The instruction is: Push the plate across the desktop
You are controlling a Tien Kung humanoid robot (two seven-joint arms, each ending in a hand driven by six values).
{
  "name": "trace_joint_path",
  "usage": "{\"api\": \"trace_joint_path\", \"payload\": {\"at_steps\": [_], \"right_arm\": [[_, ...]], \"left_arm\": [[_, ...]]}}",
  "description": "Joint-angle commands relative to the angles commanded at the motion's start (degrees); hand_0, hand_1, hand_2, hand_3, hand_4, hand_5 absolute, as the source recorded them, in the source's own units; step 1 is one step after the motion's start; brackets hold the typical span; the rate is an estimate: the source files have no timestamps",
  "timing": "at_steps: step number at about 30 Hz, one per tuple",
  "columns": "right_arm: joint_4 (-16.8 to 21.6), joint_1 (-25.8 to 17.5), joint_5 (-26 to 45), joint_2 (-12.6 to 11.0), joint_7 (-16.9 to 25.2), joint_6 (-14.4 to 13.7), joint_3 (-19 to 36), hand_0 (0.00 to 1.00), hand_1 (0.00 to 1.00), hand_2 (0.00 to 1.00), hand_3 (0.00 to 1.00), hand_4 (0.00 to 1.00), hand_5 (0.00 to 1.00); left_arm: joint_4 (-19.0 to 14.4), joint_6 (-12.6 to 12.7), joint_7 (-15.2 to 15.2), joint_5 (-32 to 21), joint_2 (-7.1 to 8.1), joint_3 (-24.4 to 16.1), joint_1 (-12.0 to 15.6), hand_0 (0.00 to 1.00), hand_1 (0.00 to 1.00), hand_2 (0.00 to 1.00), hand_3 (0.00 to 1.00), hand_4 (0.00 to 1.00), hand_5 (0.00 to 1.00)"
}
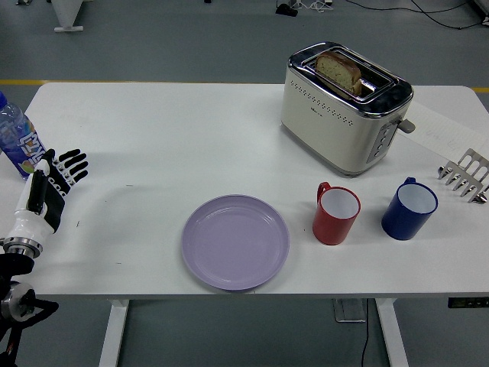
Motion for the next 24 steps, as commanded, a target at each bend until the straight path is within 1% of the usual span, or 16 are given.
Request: {"api": "trace_joint_path", "payload": {"at_steps": [4, 11, 24], "right_arm": [[0.1, -0.1, -0.5, 0.0, -0.2, -0.3, 0.3, 0.573, 0.477, 0.622, 0.640, 0.423, 0.601], [0.1, -0.5, 0.7, 0.0, -0.1, -0.4, -0.4, 0.572, 0.477, 0.622, 0.640, 0.422, 0.601], [0.1, -0.7, 0.7, 0.0, -0.2, -0.3, -0.5, 0.571, 0.476, 0.623, 0.640, 0.421, 0.602]], "left_arm": [[-0.1, 0.0, 0.2, -0.1, 0.07, -0.7, 0.1, 0.798, 0.766, 0.743, 0.674, 0.552, 0.998], [-0.2, 0.2, 0.1, -0.2, 0.11, -1.6, 0.7, 0.798, 0.766, 0.743, 0.676, 0.557, 0.998], [-0.1, 0.5, -0.1, -0.1, 0.04, -2.2, 1.3, 0.798, 0.766, 0.743, 0.678, 0.564, 0.998]]}}
